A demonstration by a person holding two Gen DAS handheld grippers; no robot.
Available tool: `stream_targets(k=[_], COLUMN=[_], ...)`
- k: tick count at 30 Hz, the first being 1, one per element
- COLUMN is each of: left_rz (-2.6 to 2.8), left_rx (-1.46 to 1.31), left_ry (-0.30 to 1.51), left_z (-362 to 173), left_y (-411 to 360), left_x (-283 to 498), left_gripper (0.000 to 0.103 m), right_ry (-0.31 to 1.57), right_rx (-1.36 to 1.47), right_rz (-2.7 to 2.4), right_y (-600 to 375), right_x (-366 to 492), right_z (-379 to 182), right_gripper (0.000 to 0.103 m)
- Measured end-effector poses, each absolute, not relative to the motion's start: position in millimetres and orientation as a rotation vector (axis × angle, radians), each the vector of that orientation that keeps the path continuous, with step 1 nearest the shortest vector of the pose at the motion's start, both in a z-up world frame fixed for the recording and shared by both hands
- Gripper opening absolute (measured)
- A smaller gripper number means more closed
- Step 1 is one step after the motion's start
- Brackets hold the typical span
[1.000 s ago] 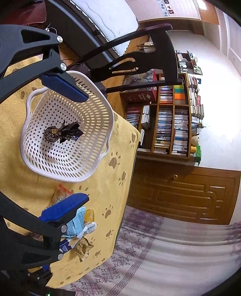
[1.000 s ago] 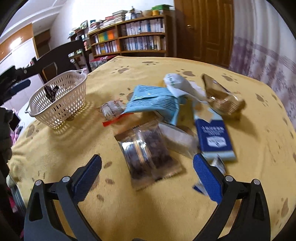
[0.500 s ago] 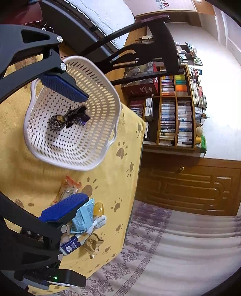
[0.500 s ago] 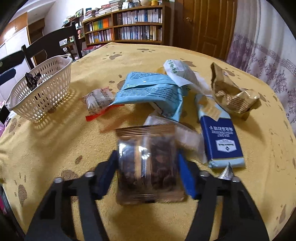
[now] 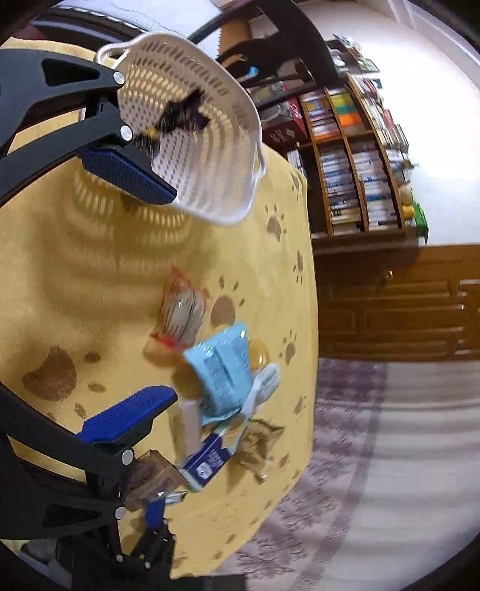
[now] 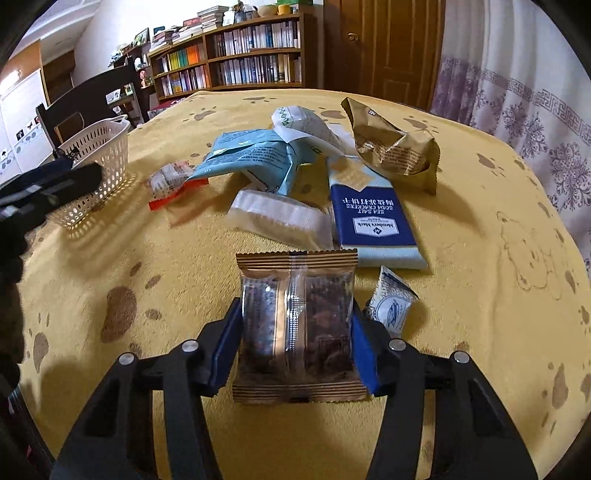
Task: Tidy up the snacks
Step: 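Grasp the clear pastry with the left tool while the right tool grasps the brown-striped bag, then carry the clear pastry into the white basket and open the left tool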
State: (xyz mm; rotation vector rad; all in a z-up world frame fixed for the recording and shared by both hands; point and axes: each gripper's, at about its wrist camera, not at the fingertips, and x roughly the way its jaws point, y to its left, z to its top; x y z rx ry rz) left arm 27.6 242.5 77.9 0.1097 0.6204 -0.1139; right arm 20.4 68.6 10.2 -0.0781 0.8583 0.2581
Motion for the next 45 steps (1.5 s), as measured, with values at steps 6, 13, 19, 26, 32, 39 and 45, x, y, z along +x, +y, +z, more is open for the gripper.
stream_targets(k=[6, 13, 19, 26, 32, 39, 45], left_rz=[-0.154, -0.199, -0.231, -0.191, -0.183, -0.179, -0.203], left_rx=[0.163, 0.219, 0.180, 0.127, 0.143, 0.126, 0.110], left_ry=[0.648, 0.671, 0.732, 0.812, 0.821, 0.806, 0.781], left_z=[65, 55, 44, 31, 28, 31, 36], left_y=[224, 211, 212, 227, 223, 225, 219], left_x=[50, 79, 98, 119, 123, 111, 87], left_gripper=[0.097, 0.074, 0.065, 0.065, 0.059, 0.051, 0.050], right_ry=[0.851, 0.849, 0.849, 0.849, 0.849, 0.848, 0.848], right_rx=[-0.070, -0.053, -0.036, -0.026, -0.026, -0.026, -0.027], right_rz=[0.269, 0.281, 0.293, 0.299, 0.299, 0.299, 0.299], right_y=[68, 66, 63, 62, 62, 63, 62], right_x=[20, 18, 19, 20, 19, 19, 20], right_z=[10, 9, 9, 9, 9, 9, 9], right_gripper=[0.054, 0.055, 0.055, 0.055, 0.055, 0.055, 0.055])
